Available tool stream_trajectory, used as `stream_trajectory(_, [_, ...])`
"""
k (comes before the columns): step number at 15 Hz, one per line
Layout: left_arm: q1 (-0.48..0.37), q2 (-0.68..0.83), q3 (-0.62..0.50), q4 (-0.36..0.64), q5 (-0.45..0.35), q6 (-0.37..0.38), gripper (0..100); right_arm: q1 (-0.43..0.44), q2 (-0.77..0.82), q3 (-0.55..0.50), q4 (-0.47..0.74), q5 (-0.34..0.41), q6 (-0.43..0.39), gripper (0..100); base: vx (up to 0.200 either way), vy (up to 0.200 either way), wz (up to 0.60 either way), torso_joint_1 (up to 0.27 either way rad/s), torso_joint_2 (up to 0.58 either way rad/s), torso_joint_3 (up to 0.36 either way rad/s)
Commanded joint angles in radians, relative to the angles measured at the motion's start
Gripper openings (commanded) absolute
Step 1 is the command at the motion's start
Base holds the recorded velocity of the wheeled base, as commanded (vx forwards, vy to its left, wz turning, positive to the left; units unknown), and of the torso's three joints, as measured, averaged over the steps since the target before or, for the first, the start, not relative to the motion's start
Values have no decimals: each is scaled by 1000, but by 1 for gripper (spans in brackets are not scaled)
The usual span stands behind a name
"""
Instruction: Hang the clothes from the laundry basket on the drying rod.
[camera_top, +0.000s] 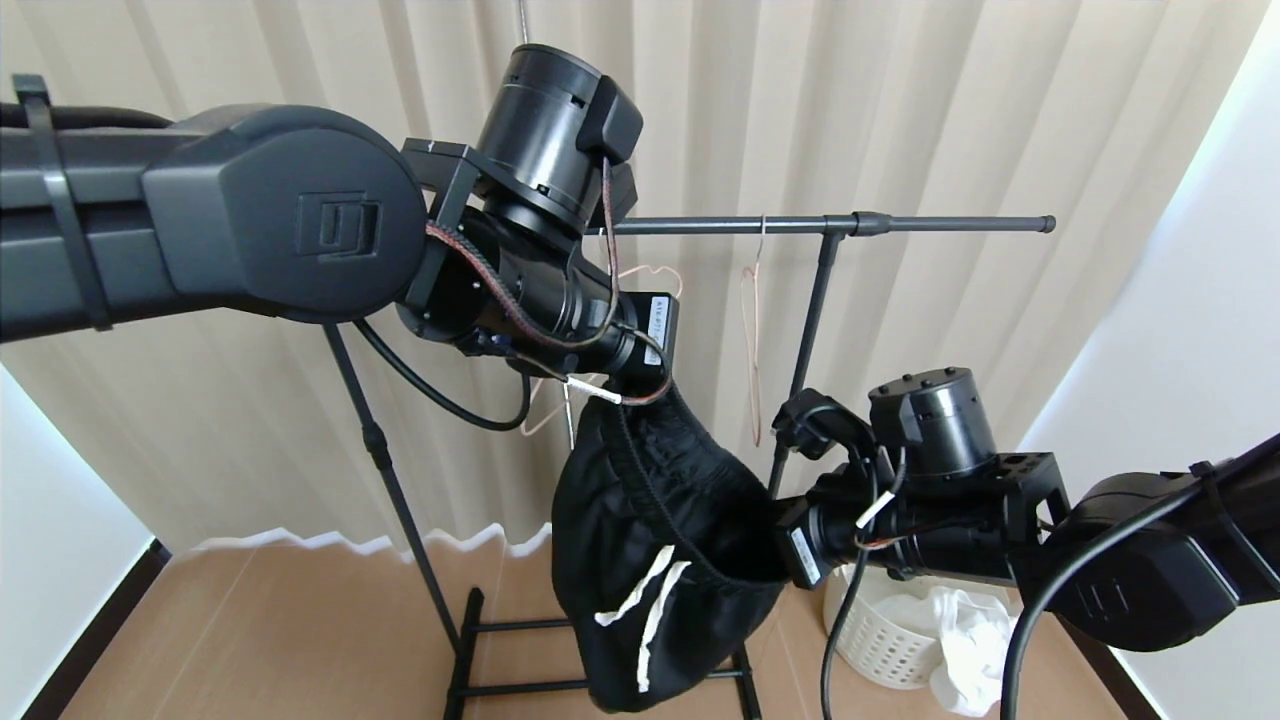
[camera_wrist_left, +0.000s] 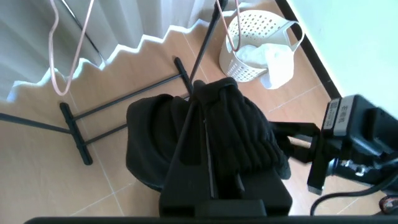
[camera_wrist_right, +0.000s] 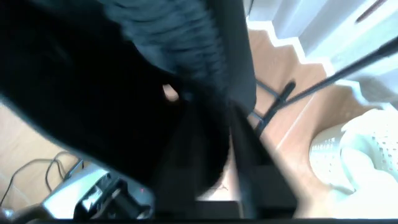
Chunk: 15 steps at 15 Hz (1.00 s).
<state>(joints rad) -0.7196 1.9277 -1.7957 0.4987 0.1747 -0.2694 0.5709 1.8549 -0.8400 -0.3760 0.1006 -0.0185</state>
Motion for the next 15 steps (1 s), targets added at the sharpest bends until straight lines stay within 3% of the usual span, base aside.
stream_trajectory(1, [0,-7,21,0,-3,1,0,-39,-3,4,-18,2,0,0,0,0,0,0,0,0])
stream_trajectory(7, [2,-15,142,0,-7,15,0,-146,-115,-27,-9,-1,-4,0,0,0,0,0,0,0])
stream_trajectory(8, [2,-21,205,-2,-7,45,0,-170,-155,-25,-8,-1,-6,0,0,0,0,0,0,0])
stream_trajectory(9, [2,-39,236,-3,-7,79,100,-175,-164,-25,-8,-2,-6,0,0,0,0,0,0,0])
stream_trajectory(15, [46,-141,315,-5,-32,150,100,-187,-175,-24,-8,-6,-8,0,0,0,0,0,0,0])
